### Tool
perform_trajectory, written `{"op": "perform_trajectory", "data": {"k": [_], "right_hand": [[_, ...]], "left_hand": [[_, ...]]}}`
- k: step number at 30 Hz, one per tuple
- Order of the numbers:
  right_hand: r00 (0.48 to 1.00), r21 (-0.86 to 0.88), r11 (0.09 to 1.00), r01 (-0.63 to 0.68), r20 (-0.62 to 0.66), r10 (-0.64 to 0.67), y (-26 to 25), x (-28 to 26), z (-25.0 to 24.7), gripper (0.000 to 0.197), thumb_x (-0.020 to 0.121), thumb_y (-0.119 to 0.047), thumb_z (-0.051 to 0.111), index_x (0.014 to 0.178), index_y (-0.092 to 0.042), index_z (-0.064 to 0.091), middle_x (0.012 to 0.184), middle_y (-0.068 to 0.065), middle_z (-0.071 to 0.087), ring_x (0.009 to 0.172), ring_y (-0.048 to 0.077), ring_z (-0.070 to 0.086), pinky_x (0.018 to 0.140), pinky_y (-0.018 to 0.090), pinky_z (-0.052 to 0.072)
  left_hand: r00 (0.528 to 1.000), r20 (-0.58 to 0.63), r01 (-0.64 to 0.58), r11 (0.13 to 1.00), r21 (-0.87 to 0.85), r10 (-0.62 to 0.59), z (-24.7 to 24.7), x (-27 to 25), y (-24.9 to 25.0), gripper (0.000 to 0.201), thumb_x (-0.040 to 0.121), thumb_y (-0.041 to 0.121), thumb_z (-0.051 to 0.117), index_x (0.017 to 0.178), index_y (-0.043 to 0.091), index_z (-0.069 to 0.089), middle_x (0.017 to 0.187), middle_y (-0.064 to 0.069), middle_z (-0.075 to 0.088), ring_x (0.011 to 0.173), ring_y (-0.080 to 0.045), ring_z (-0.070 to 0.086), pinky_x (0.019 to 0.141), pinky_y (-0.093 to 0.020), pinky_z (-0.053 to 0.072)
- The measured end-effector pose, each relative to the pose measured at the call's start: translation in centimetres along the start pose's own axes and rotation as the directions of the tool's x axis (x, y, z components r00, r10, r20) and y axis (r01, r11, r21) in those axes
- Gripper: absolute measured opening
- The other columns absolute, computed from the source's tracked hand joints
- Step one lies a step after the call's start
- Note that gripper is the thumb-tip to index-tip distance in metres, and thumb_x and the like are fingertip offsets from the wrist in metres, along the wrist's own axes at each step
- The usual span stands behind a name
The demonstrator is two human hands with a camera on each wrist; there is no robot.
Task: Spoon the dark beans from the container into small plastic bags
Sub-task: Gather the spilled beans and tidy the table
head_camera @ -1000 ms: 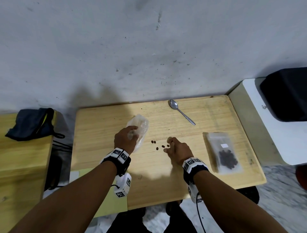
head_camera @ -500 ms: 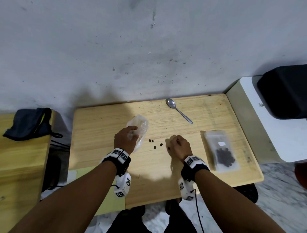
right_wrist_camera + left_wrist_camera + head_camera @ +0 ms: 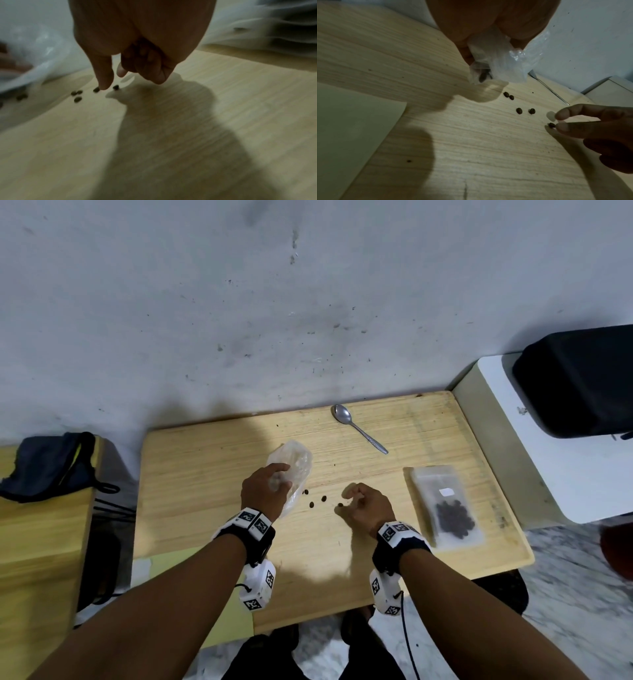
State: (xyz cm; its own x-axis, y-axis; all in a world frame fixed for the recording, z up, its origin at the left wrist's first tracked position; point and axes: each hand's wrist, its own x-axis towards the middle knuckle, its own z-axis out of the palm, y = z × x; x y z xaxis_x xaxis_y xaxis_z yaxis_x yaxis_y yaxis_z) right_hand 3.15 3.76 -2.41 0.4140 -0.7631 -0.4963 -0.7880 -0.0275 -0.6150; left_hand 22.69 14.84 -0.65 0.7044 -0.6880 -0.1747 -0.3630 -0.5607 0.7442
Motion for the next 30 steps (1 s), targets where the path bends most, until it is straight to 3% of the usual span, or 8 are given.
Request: {"op": "perform_trajectory", "data": {"k": [3, 7, 11, 14, 17, 19, 24, 30], "right_hand": [[0.999, -0.112, 0.993, 0.030, 0.013, -0.029, 0.0, -0.1, 0.5, 0.018, 0.076, -0.036, 0.074, 0.090, -0.035, 0.062, 0.076, -0.013, 0.066, 0.076, 0.011, 0.063, 0.070, 0.023, 0.045], [0.998, -0.164, 0.985, 0.055, 0.004, -0.055, -0.1, -0.3, 0.6, 0.004, 0.085, -0.030, 0.059, 0.083, -0.032, 0.061, 0.087, -0.012, 0.074, 0.080, 0.013, 0.067, 0.071, 0.025, 0.051], [0.988, -0.278, 0.950, 0.142, 0.093, -0.121, -0.5, -0.6, 0.5, 0.010, 0.096, -0.032, 0.048, 0.095, -0.023, 0.053, 0.082, -0.011, 0.068, 0.073, 0.014, 0.056, 0.064, 0.026, 0.038], [0.998, 0.035, 0.999, 0.030, 0.047, -0.031, -1.0, -0.3, 0.5, 0.025, 0.099, -0.028, 0.044, 0.089, -0.012, 0.060, 0.076, 0.003, 0.062, 0.068, 0.020, 0.054, 0.065, 0.028, 0.040], [0.982, 0.437, 0.880, -0.188, 0.113, 0.154, -1.4, -0.5, 0.0, 0.033, 0.092, -0.010, 0.045, 0.060, -0.013, 0.054, 0.056, 0.009, 0.052, 0.044, 0.017, 0.035, 0.048, 0.025, 0.027], [0.977, 0.467, 0.859, -0.209, 0.133, 0.165, -1.9, -0.6, -0.2, 0.031, 0.082, 0.001, 0.044, 0.054, -0.011, 0.051, 0.049, 0.010, 0.049, 0.041, 0.016, 0.030, 0.046, 0.023, 0.023], [0.993, 0.320, 0.944, -0.086, 0.106, 0.054, -3.2, -0.2, 0.6, 0.031, 0.075, 0.009, 0.045, 0.051, -0.010, 0.048, 0.044, -0.004, 0.048, 0.047, 0.017, 0.043, 0.047, 0.019, 0.034], [0.994, 0.052, 0.993, 0.105, -0.035, -0.103, -3.7, -0.3, 1.8, 0.033, 0.079, -0.026, 0.062, 0.053, -0.018, 0.043, 0.050, -0.009, 0.048, 0.050, 0.003, 0.045, 0.044, 0.008, 0.032]], "left_hand": [[1.000, -0.004, 0.003, 1.000, 0.003, -0.003, -0.1, 0.0, 0.0, 0.023, 0.076, 0.017, 0.072, 0.097, 0.026, 0.072, 0.097, 0.002, 0.073, 0.093, -0.019, 0.066, 0.084, -0.018, 0.041], [1.000, -0.006, 0.011, 1.000, 0.008, -0.011, -0.3, 0.1, -0.1, 0.023, 0.076, 0.017, 0.072, 0.097, 0.027, 0.071, 0.098, 0.003, 0.073, 0.094, -0.018, 0.066, 0.085, -0.017, 0.041], [0.999, 0.002, 0.042, 0.999, 0.002, -0.042, -0.5, 0.2, -0.2, 0.023, 0.077, 0.018, 0.071, 0.099, 0.026, 0.071, 0.100, 0.002, 0.073, 0.098, -0.019, 0.065, 0.089, -0.021, 0.043], [0.998, 0.000, 0.057, 0.998, -0.008, -0.057, -0.6, 0.2, -0.3, 0.023, 0.077, 0.017, 0.072, 0.098, 0.025, 0.072, 0.099, 0.002, 0.073, 0.098, -0.019, 0.065, 0.089, -0.020, 0.043], [0.998, -0.006, 0.064, 0.998, -0.017, -0.064, -0.8, 0.2, -0.5, 0.023, 0.076, 0.016, 0.072, 0.097, 0.025, 0.072, 0.098, 0.002, 0.073, 0.096, -0.018, 0.065, 0.087, -0.021, 0.044], [0.997, -0.008, 0.070, 0.997, -0.025, -0.071, -0.9, 0.2, -0.5, 0.023, 0.076, 0.016, 0.072, 0.097, 0.025, 0.072, 0.098, 0.002, 0.072, 0.095, -0.019, 0.065, 0.087, -0.021, 0.044], [0.996, -0.016, 0.084, 0.996, -0.028, -0.085, -1.5, 0.4, -1.0, 0.023, 0.076, 0.017, 0.071, 0.097, 0.025, 0.072, 0.098, 0.002, 0.073, 0.094, -0.019, 0.065, 0.086, -0.021, 0.045], [0.996, -0.029, 0.083, 0.997, -0.009, -0.083, -2.3, 0.9, -1.7, 0.023, 0.077, 0.018, 0.071, 0.098, 0.026, 0.072, 0.098, 0.003, 0.073, 0.094, -0.018, 0.066, 0.087, -0.021, 0.045]]}}
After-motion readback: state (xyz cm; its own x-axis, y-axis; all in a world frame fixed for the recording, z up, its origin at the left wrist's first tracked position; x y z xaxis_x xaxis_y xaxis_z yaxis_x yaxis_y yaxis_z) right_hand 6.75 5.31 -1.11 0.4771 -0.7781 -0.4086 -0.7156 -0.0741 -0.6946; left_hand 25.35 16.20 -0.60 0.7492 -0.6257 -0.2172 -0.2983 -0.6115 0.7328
